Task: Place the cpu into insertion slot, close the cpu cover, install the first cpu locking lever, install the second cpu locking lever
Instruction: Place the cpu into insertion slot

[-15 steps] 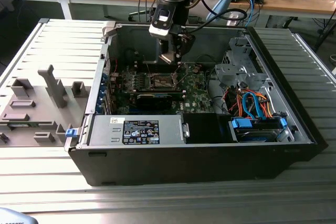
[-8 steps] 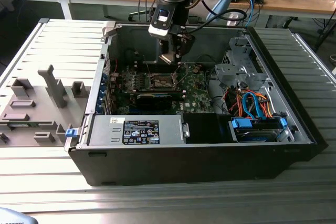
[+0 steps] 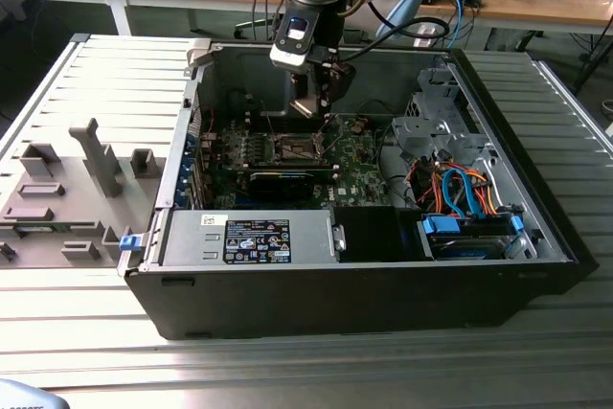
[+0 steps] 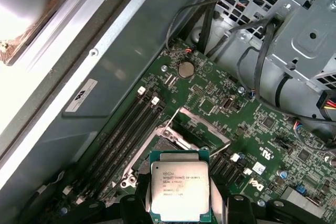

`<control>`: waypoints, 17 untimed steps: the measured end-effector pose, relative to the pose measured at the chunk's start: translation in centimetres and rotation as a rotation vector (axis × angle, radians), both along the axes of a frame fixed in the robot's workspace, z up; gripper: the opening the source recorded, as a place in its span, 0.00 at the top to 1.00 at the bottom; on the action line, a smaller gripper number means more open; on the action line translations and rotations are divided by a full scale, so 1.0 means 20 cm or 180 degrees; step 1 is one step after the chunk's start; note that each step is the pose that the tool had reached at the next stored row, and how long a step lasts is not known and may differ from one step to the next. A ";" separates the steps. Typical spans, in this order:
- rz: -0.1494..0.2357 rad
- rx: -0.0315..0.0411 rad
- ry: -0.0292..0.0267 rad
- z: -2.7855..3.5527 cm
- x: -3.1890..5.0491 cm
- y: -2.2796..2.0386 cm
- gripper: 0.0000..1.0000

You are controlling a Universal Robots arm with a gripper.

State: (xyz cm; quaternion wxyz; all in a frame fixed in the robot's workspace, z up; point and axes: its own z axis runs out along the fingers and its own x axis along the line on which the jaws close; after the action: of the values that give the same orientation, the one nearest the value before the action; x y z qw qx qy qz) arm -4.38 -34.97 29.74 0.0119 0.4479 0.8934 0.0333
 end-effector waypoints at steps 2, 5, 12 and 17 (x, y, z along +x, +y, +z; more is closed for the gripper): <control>-0.0011 -0.0002 0.0000 -0.001 0.000 0.000 0.46; -0.0023 -0.0004 0.0000 -0.002 0.000 0.000 0.46; -0.0059 -0.0011 0.0000 -0.005 0.000 0.000 0.46; -0.0079 -0.0014 0.0000 -0.006 0.000 0.000 0.46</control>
State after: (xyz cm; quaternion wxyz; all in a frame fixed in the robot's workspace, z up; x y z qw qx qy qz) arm -4.38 -34.97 29.62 0.0133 0.4589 0.8878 0.0311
